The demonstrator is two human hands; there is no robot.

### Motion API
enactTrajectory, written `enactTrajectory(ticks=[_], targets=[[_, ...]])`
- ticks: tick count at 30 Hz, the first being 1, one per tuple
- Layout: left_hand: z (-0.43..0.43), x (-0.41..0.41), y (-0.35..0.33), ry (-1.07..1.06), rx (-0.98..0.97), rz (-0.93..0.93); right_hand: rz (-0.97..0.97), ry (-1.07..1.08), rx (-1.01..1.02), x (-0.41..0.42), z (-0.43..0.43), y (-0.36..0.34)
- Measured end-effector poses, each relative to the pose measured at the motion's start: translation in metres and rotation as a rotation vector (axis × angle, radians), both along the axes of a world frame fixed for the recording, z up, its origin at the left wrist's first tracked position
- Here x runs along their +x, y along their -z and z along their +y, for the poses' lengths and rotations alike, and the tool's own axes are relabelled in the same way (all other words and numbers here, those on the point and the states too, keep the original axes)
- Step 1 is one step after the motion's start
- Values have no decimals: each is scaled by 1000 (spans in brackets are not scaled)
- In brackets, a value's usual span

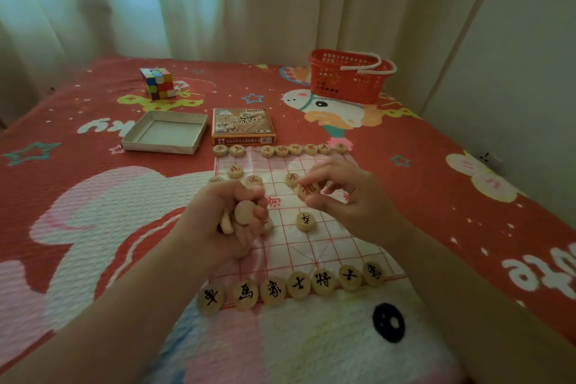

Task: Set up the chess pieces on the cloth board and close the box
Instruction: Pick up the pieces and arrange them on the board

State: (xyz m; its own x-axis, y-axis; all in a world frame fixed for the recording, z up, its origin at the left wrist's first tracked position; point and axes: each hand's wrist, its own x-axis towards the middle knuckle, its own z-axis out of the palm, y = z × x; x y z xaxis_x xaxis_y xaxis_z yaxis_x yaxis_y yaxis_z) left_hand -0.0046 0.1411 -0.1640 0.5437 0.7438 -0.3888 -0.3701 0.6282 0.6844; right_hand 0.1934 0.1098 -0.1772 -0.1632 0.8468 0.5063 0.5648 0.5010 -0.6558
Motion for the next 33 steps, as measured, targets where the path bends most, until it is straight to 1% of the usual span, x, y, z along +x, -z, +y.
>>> enactTrajectory(ticks=[2,5,7,9,12,16,18,21,25,28,30,33], targets=[[3,-2,-2,-92,-30,-80,-8,15,-25,2,3,-1],[7,-2,-1,-176,-41,-89,-24,29,-55,4,7,-1],[8,-1,0,-204,-24,-56,-41,36,-71,5,13,-1],[10,-1,-1,-231,-20,-65,-85,33,-76,4,23,-4],[15,-7,-2,-286,-46,-132,-159,31,-103,-2,43,-8],[24,-14,-7,-322,-139,-233,-242,58,-119,-11,75,-12],[29,-13,-9,-355,-135,-237,-245,71,-130,-14,92,-12],[44,-13,-10,-434,-68,-224,-241,85,-117,-21,112,-9],[69,-17,-7,-530,-25,-200,-237,89,12,-27,125,0],[83,-18,-4,-535,-4,-125,-250,96,109,-31,132,0],[88,-18,0,-539,-10,-103,-268,124,107,-34,137,-1],[97,-20,3,-557,-18,-130,-325,183,36,-37,152,-1]])
